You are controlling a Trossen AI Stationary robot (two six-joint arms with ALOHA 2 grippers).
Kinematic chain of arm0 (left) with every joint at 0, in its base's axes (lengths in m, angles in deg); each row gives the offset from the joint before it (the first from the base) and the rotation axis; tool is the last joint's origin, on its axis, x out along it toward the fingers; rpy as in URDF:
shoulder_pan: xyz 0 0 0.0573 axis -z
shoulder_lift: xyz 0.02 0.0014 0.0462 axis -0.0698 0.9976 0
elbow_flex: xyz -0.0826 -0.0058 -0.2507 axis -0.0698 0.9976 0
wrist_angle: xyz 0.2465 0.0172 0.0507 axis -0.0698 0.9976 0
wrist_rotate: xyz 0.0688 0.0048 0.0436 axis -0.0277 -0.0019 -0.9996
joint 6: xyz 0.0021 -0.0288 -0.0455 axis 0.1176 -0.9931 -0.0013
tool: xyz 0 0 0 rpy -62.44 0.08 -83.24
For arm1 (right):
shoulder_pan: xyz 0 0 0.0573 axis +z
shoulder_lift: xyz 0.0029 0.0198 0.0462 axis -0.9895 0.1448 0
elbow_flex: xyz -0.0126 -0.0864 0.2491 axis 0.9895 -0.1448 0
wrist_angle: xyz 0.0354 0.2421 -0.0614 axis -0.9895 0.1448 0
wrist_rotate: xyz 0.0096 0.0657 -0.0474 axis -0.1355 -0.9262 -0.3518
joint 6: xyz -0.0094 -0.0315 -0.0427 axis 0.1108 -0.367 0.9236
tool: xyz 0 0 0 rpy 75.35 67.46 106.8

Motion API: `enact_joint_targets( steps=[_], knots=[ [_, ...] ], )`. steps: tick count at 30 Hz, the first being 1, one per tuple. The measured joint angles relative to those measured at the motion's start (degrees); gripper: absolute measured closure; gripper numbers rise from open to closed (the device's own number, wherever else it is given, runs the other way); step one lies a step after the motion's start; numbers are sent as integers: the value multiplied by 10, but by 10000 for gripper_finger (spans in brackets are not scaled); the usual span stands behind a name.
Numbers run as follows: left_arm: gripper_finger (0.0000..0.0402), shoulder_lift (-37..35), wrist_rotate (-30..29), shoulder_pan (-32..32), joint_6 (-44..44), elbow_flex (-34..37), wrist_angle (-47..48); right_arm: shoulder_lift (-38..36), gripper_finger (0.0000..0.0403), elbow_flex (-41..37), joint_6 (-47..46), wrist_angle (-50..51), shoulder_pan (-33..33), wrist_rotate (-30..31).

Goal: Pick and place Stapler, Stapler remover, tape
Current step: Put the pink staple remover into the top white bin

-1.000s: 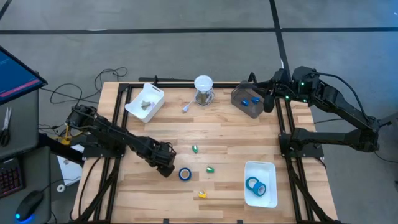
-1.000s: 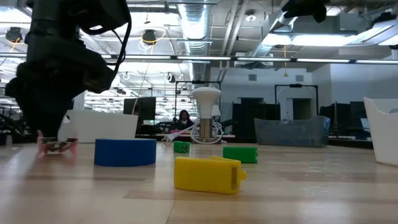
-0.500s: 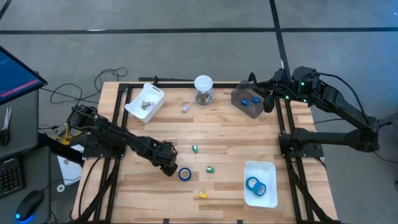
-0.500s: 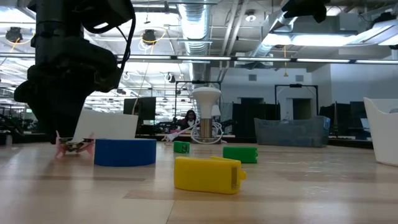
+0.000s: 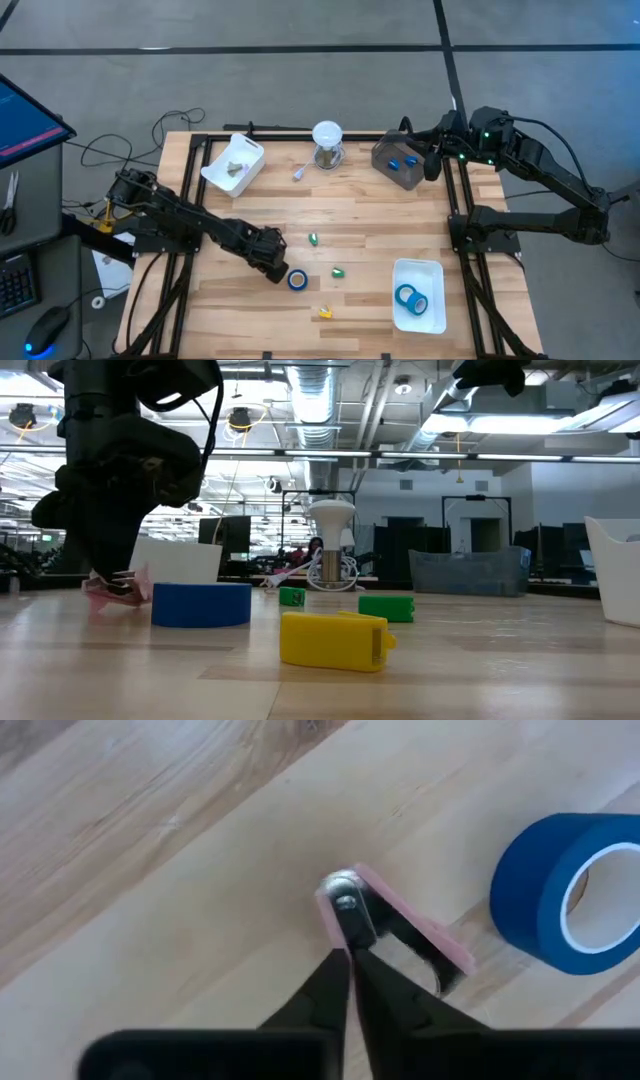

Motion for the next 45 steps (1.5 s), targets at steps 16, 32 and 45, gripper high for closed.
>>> enact_joint_targets(
  steps=[16,32,45],
  knots=[
    [402,-8,-34,-12,-2,1,-11,0,284,0,0,0,0,0],
    [401,-122,104,-68,17,0,75,0,284,0,0,2,0,0],
    [376,-93,89,-64,12,0,87,0,284,0,0,3,0,0]
  ],
)
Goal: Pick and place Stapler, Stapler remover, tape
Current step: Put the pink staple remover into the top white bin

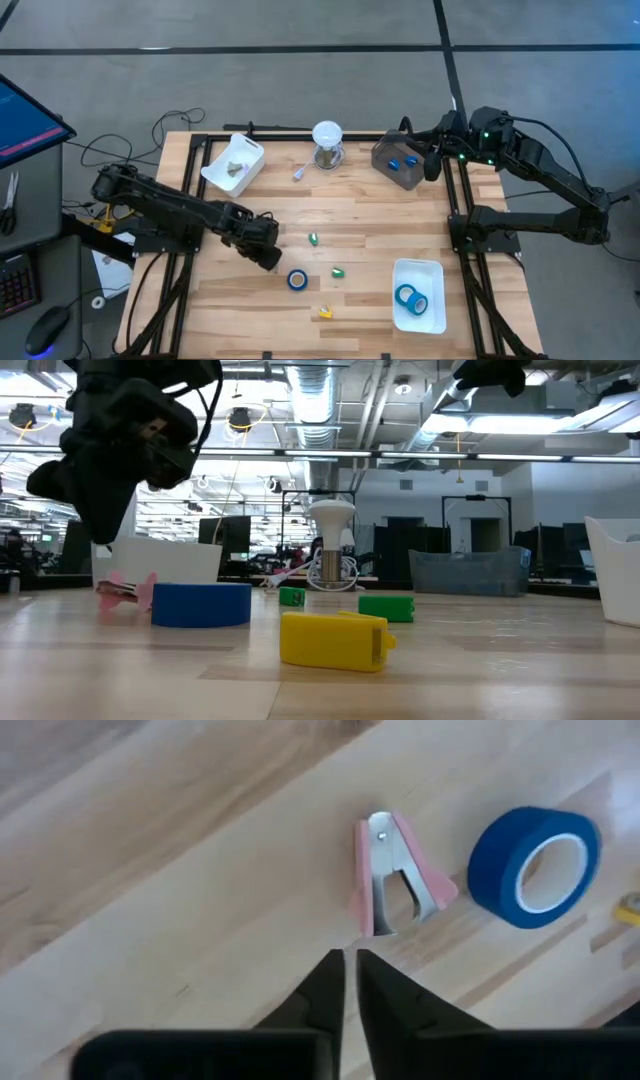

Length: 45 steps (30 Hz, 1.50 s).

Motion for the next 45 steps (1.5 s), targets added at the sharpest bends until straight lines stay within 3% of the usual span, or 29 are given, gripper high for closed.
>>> enact_joint_targets(
  steps=[8,14,23,34,45],
  knots=[
    [289,43,30,0,8,0,-33,0,284,0,0,0,0,2],
    [257,58,29,0,8,0,-61,0,284,0,0,0,0,2],
    [258,70,2,0,3,-1,-79,0,284,0,0,0,0,2],
    [259,84,10,1,6,0,-91,0,284,0,1,0,0,2],
    [289,99,21,8,8,0,-89,0,284,0,1,0,0,2]
  ],
)
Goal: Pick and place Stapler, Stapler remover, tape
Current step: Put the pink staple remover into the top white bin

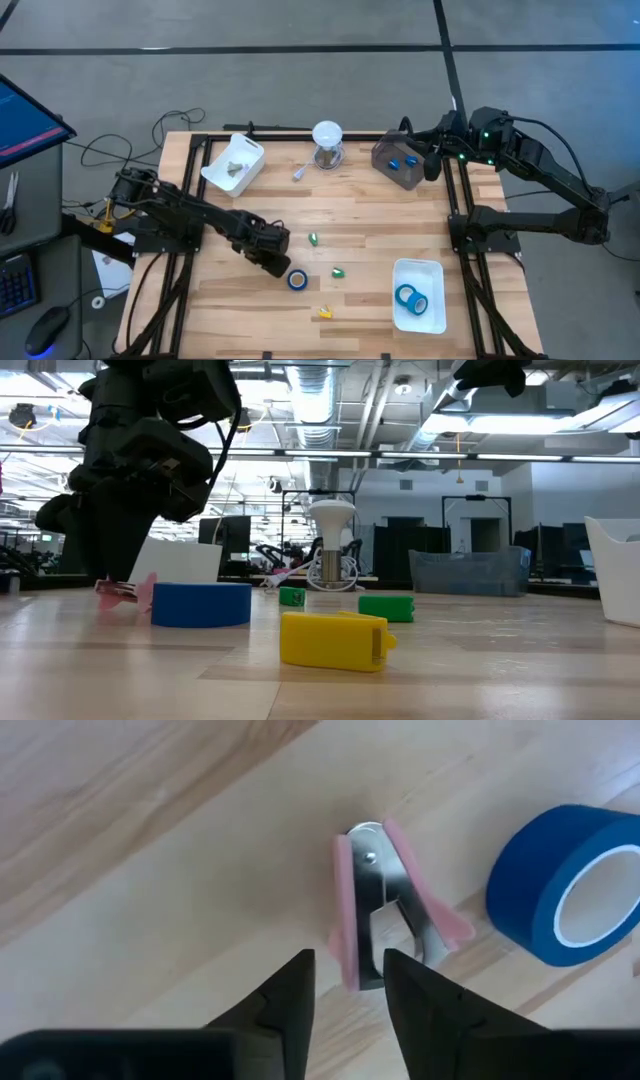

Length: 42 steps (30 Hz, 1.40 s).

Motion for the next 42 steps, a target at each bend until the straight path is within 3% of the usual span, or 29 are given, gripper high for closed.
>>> enact_joint_targets(
  steps=[7,14,25,34,42],
  knots=[
    [317,0,0,0,1,0,-4,0,284,0,3,0,0,0],
    [393,0,2,0,4,0,-9,0,284,0,3,0,0,0],
    [401,-6,-6,0,6,0,-14,0,284,0,4,-1,0,0],
    [401,-72,-75,-5,4,0,-14,0,284,0,4,-1,0,0],
    [402,-160,-187,-30,7,0,49,0,284,0,3,-2,0,0]
  ],
)
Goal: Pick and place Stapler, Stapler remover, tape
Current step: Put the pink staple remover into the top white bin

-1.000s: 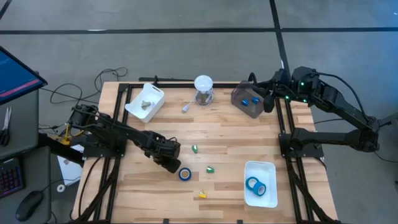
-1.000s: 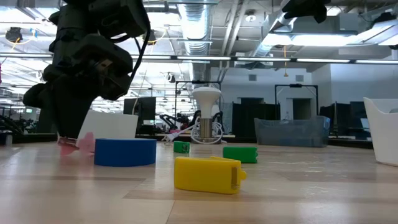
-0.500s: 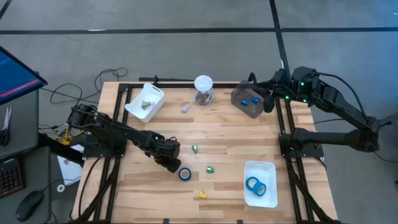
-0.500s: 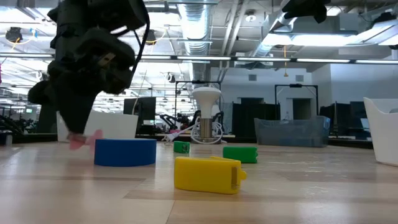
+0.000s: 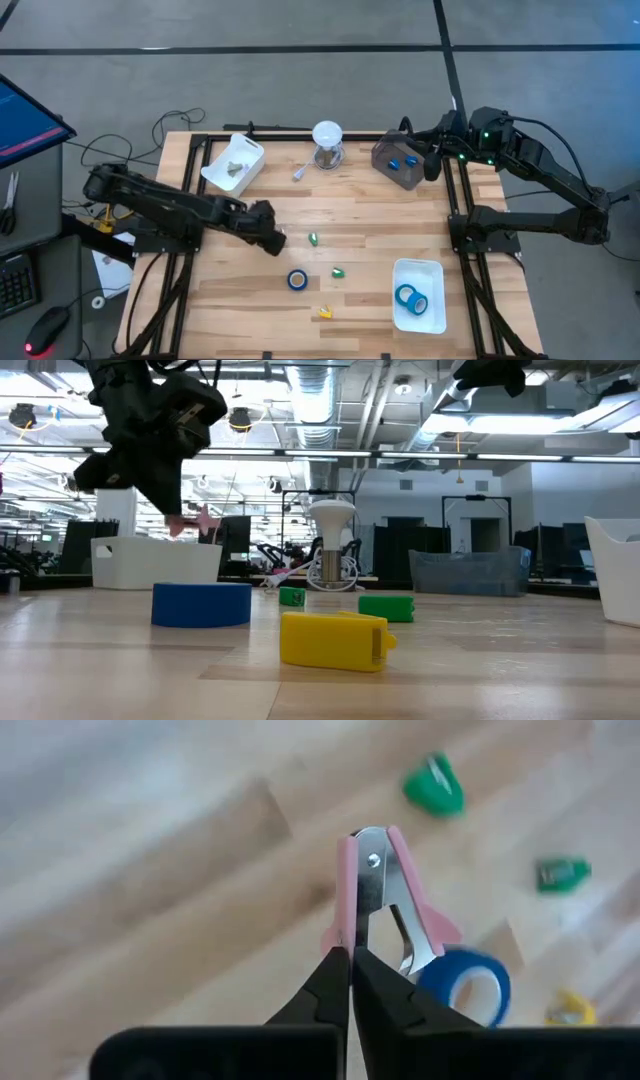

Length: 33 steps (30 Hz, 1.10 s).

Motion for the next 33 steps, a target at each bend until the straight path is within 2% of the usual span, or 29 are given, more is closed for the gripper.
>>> enact_joint_targets(
  steps=[7,16,24,33],
  knots=[
    [402,-75,-64,-52,23,0,79,0,284,0,0,0,0,13],
    [401,-155,-131,-182,159,0,101,0,284,0,-4,-3,0,27],
    [401,-191,-135,-325,305,0,105,0,284,0,-20,-2,0,27],
    [401,-188,-120,-475,443,0,104,0,284,0,-29,-2,0,27]
  ],
)
